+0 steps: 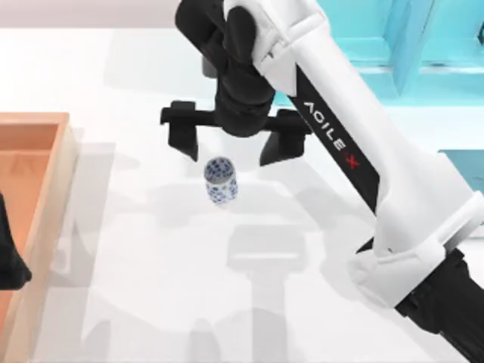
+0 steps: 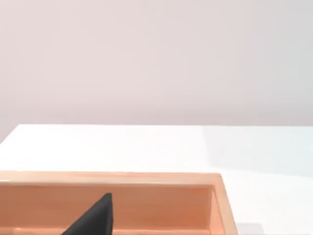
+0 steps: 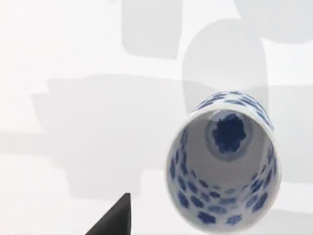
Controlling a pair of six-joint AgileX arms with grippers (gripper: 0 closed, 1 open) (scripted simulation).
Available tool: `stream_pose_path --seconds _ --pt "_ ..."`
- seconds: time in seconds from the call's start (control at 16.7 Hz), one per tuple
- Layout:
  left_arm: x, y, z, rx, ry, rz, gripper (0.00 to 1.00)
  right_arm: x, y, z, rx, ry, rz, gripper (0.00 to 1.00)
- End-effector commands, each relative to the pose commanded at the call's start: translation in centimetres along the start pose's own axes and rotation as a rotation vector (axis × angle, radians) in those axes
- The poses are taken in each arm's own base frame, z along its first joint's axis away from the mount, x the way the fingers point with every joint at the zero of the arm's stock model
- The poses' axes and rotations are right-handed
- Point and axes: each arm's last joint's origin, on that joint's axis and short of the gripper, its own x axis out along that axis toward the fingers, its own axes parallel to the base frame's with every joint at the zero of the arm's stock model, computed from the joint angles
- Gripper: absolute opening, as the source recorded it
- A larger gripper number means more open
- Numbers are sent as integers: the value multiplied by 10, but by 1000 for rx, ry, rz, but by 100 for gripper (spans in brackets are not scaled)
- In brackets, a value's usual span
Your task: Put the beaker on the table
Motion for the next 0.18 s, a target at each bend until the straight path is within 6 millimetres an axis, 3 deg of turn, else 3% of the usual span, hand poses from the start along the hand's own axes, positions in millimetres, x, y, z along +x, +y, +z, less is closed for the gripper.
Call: stream_pose_path --seconds 0.18 --pt "0 0 0 0 0 0 100 0 0 0 0 0 0 100"
